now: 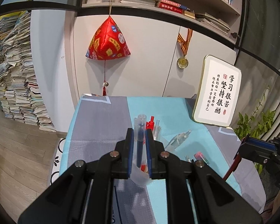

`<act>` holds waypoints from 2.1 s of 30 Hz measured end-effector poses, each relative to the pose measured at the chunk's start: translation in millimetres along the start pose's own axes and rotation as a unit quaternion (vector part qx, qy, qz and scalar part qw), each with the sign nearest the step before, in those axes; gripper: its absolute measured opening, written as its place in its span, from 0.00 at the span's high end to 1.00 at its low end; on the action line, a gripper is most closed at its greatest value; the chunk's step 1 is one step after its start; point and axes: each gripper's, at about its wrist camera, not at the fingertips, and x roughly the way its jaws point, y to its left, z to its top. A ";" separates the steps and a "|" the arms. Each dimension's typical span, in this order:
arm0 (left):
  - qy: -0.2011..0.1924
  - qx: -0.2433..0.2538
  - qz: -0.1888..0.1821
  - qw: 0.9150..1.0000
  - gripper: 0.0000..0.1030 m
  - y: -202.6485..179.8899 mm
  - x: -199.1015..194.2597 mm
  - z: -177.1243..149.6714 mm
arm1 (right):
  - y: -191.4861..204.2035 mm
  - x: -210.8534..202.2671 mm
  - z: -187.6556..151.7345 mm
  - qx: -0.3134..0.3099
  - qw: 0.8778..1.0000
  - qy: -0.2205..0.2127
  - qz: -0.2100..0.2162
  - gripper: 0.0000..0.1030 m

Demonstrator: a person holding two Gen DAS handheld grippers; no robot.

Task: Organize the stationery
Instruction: 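Drop the blue pen into the cup with the left tool while the right tool holds the box cutter, then lower the red box cutter into the frosted cup and open the right tool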

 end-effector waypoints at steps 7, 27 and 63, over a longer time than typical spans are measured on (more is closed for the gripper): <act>-0.020 0.005 0.010 1.000 0.80 0.0 -12.9 -6.4 | 1.1 0.1 0.9 0.000 1.000 0.001 0.000 0.86; -0.019 0.010 0.116 0.993 0.52 15.3 -56.6 -53.9 | 34.3 8.2 44.2 -0.016 0.999 -0.037 0.030 0.86; 0.019 0.014 0.095 0.995 0.47 9.3 -51.4 -76.5 | 24.5 92.4 25.3 0.011 1.000 0.020 0.020 0.86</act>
